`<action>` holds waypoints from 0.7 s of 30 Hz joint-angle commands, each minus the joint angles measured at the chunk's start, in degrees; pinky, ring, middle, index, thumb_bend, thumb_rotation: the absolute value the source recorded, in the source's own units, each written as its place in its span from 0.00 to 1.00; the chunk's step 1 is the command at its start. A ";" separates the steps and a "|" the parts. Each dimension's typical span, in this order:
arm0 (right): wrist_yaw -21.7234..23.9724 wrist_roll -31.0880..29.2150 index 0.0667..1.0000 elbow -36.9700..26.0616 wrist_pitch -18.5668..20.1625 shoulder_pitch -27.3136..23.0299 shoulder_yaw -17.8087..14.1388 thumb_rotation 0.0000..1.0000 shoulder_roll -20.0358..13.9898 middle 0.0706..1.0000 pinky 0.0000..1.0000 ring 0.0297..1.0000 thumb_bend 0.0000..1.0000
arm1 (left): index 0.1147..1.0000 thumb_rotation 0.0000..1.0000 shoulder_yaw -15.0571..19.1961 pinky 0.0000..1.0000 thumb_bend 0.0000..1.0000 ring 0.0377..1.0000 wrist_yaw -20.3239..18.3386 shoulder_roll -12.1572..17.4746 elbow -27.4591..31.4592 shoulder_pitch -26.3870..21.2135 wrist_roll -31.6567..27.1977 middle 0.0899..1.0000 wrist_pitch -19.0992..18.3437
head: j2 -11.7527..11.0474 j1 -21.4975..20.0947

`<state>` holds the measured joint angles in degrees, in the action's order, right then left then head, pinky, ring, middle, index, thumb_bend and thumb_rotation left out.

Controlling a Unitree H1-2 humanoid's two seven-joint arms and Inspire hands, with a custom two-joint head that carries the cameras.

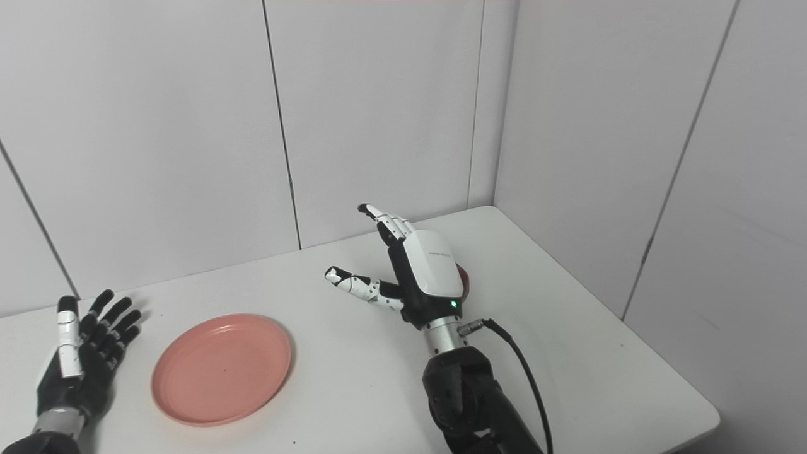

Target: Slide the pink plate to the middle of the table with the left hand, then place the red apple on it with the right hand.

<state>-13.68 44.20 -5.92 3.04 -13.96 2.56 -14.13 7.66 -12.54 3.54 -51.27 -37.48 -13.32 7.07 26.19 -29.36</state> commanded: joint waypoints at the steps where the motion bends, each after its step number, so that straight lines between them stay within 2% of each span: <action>1: -1.17 1.92 0.81 -0.32 -0.06 -3.03 -0.20 1.00 -1.27 0.80 0.72 0.81 0.82 | 0.91 1.00 0.03 0.95 0.70 0.89 -0.27 0.37 -1.78 0.34 -0.13 0.91 -2.13 | 0.04 0.02; 7: -0.39 5.13 0.78 1.47 1.72 -4.16 -0.45 1.00 -3.05 0.78 0.80 0.81 0.83 | 0.91 1.00 0.14 0.94 0.70 0.89 0.00 0.37 -1.44 0.32 -0.22 0.90 -2.76 | 0.04 0.02; 14: 1.28 5.88 0.78 3.45 3.00 -4.62 -1.14 1.00 -5.07 0.79 0.81 0.82 0.83 | 0.91 1.00 -0.23 0.94 0.69 0.88 0.00 0.50 -1.68 0.42 0.25 0.90 -2.04 | 0.21 0.27; 21: 2.05 7.25 0.77 6.20 4.80 -5.39 -0.61 1.00 -7.34 0.79 0.80 0.82 0.81 | 0.92 1.00 -0.44 0.93 0.71 0.89 0.18 0.25 0.88 1.39 0.20 0.91 -3.51 | 0.36 0.40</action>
<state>-11.01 50.89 0.48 6.82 -16.41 2.23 -20.20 7.46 -12.52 3.60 -49.79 -36.99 -13.33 6.43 26.54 -29.00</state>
